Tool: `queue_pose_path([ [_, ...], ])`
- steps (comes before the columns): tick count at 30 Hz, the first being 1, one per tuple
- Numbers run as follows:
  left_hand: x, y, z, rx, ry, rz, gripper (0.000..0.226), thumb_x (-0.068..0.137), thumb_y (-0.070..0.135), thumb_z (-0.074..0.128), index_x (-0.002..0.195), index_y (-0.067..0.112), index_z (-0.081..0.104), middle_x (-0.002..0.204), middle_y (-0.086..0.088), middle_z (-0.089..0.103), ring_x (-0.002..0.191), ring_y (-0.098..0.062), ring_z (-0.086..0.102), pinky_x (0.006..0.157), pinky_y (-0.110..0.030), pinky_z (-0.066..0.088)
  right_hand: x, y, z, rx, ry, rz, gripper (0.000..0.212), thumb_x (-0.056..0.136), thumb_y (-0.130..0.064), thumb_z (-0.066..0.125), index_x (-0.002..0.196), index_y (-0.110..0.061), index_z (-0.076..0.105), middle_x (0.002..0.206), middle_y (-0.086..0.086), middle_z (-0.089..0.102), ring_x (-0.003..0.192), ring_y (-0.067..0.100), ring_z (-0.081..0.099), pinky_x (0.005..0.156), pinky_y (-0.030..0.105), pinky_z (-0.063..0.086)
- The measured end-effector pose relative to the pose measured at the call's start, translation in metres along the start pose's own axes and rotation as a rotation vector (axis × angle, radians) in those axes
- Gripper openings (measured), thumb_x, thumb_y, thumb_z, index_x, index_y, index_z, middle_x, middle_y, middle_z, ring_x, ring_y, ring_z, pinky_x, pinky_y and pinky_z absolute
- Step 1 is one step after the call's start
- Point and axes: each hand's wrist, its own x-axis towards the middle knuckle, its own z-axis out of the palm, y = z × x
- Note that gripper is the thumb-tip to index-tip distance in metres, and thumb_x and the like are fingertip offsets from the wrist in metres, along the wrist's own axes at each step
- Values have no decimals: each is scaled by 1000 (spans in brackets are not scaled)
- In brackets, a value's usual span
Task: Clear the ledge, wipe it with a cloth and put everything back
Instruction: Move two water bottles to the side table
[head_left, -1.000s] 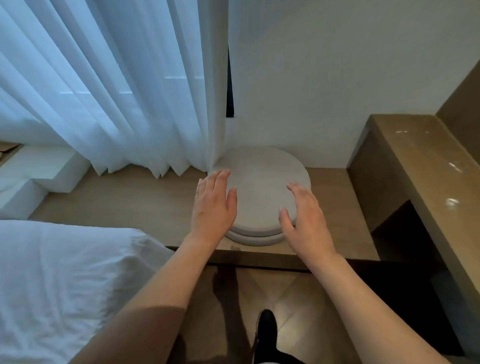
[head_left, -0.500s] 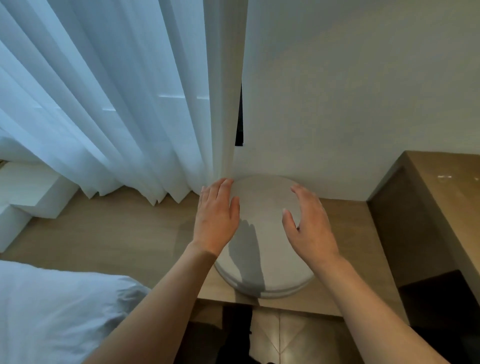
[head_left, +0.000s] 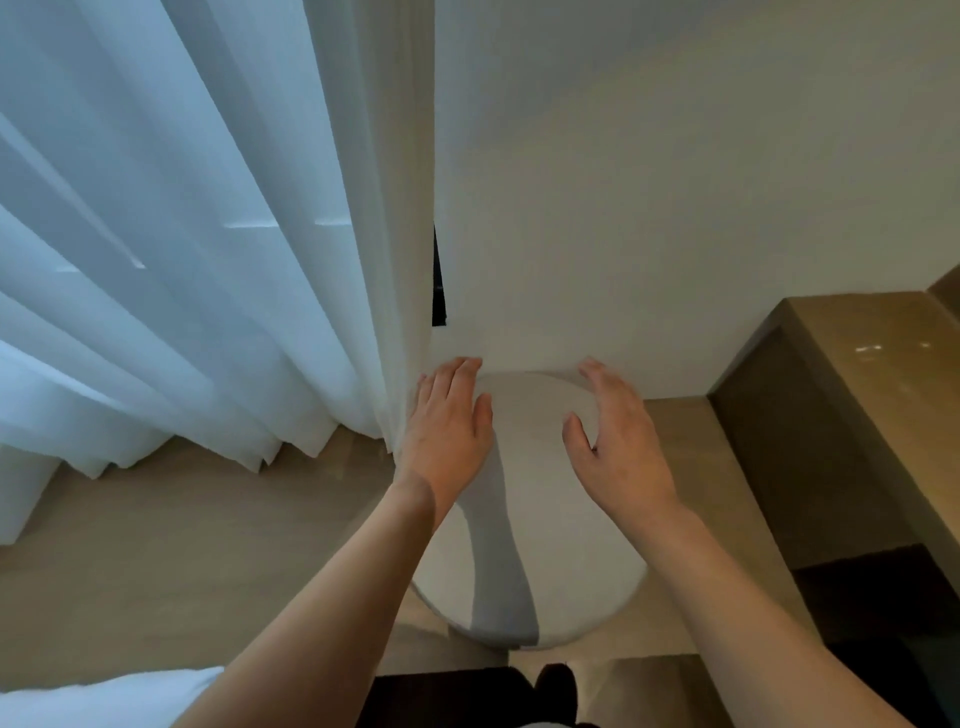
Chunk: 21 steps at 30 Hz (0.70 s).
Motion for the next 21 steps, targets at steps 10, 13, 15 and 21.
queue_pose_path([
  [10,31,69,59,17,-110,252,46,100,25,41,140,6,51,140,-15,55,131,-34,48,115,-56,34,-36,59,-58,-96,96,304,56,100,-28,55,151,-20,34,156,0,37,146,16,27,122,36,18],
  [13,28,113,91,-19,-155,372,46,99,27,39,136,5,54,135,-16,58,126,-37,53,112,-58,37,-68,81,-87,-166,168,398,56,100,-30,55,151,-20,35,156,-1,37,146,14,29,121,30,14],
  [15,22,145,114,-40,-202,443,48,98,29,37,135,4,55,133,-18,59,122,-37,54,109,-57,40,-94,94,-110,-199,215,466,55,99,-28,55,150,-18,37,154,0,40,144,13,31,120,27,12],
  [21,-22,273,173,-75,-373,738,42,101,22,51,141,8,52,139,-13,57,130,-30,52,112,-56,38,-192,129,-190,-270,424,727,53,99,-25,56,149,-17,39,154,0,40,145,13,30,119,26,11],
])
